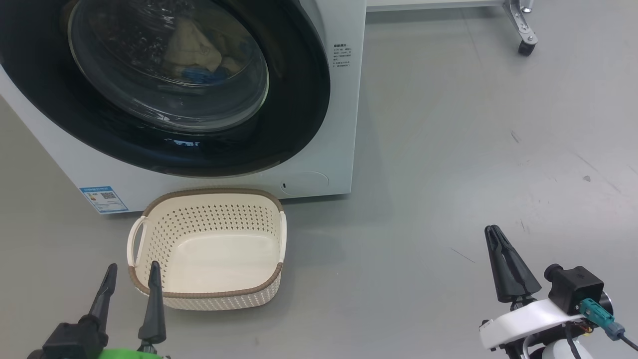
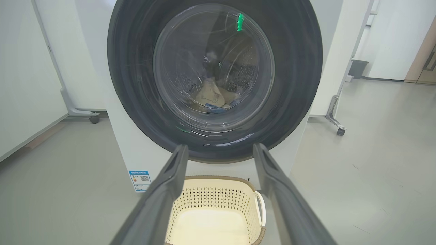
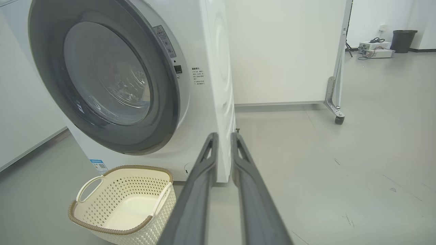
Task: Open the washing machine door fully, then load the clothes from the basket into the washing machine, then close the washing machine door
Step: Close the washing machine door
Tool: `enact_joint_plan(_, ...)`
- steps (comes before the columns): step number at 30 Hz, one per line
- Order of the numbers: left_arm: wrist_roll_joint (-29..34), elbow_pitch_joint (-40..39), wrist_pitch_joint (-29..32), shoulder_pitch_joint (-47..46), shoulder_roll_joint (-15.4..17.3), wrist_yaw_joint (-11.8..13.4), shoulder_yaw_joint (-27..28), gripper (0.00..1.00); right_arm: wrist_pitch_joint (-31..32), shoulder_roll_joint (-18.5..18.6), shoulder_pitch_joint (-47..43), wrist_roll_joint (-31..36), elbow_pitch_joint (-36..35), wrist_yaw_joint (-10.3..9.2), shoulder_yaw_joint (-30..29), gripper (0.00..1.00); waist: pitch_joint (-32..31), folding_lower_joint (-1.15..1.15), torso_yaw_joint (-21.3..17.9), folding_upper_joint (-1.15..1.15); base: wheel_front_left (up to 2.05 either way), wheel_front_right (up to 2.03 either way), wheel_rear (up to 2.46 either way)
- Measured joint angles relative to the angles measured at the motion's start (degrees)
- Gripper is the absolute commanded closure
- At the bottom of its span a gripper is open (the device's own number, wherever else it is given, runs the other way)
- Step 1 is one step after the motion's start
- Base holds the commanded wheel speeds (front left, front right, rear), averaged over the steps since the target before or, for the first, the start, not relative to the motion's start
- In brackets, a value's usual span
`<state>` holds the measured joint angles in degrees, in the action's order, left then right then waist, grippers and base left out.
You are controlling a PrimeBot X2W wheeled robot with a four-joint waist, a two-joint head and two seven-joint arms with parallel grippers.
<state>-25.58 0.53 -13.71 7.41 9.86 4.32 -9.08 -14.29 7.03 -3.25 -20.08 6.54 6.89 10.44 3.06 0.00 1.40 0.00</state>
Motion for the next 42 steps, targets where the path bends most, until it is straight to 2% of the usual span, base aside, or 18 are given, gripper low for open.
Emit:
enact_joint_plan(12, 0.6, 0.1, -0.1, 0.0, -0.2, 0.3, -1.0, 0.0, 0.0, 0.1, -1.0, 0.0, 0.0, -0.51, -0.7, 1.0, -0.1, 0.0, 1.0, 0.0, 0.0, 0.0, 0.0)
enact_joint_plan(25, 2.5, -0.9, -0.1, -0.5, -2.2, 0.1, -4.2, 0.0, 0.5, 3.1, -0.3, 0.2, -0.9, -0.51, -2.0, 1.0, 1.3, 0.0, 6.6, 0.0, 0.0, 0.0, 0.0)
enact_joint_plan(32, 2.8, -1.0, -0.5, -2.6, -3.5, -0.2, -5.6, 0.0, 1.6, 5.8, 6.4, 1.5, -1.1, -0.48, -2.0, 1.0, 3.4, 0.0, 10.8, 0.0, 0.0, 0.0, 0.0)
enact_joint_plan(42, 3.0, -1.0, -0.5, -5.1, -4.7, -0.6, -6.6, 0.0, 4.0, 7.4, 15.6, 2.1, -0.2, -0.42, -1.1, 1.0, 6.5, 0.0, 16.4, 0.0, 0.0, 0.0, 0.0)
